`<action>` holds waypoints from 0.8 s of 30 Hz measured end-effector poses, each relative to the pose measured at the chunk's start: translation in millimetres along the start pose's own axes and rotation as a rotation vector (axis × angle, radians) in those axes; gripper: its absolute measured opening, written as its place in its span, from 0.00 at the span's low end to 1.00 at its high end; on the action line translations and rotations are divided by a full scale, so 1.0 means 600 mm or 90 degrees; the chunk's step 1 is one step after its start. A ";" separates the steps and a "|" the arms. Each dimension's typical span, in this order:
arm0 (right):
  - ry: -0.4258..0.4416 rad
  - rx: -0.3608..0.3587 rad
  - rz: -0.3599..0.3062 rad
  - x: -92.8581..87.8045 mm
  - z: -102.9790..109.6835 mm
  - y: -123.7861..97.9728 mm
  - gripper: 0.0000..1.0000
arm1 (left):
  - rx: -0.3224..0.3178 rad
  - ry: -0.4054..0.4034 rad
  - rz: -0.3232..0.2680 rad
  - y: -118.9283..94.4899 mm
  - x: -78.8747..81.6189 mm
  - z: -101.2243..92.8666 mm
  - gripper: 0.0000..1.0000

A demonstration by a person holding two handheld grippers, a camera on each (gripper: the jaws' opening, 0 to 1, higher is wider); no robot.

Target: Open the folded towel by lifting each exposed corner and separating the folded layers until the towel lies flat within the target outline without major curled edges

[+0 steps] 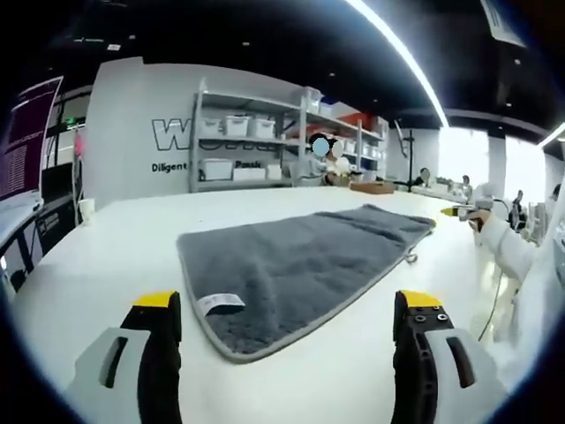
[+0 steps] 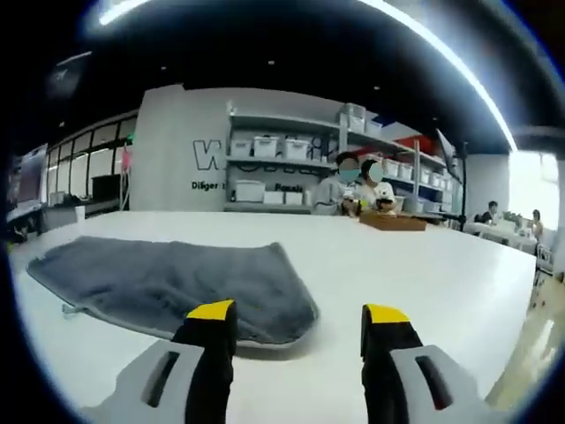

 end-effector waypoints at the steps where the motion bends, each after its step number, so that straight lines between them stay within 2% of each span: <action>1: 0.002 0.009 -0.005 0.005 0.002 -0.002 0.64 | 0.001 0.001 0.002 0.001 -0.001 0.000 0.98; 7: -0.011 0.070 -0.027 0.025 0.037 -0.024 0.84 | 0.003 0.003 0.019 0.011 -0.008 -0.002 0.98; 12: 0.001 0.112 -0.030 0.031 0.058 -0.035 0.99 | 0.003 0.003 0.035 0.020 -0.013 -0.004 0.98; 18: -0.005 0.165 -0.018 0.030 0.081 -0.046 0.99 | 0.003 0.003 0.048 0.028 -0.016 -0.004 0.98; 24: -0.027 0.177 -0.033 0.049 0.070 -0.032 0.99 | 0.000 0.005 0.051 0.036 -0.017 -0.003 0.98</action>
Point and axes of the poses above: the point that each gripper's makers call its tool centre point, and the gripper's own axes: y roughly forward along the fingers, z roughly to its left, x roughly out of its top, the point moved 10 cm from there along -y, roughly backward along the fingers, and after that the axes turned 9 degrees about -y, right-handed, at the moved point
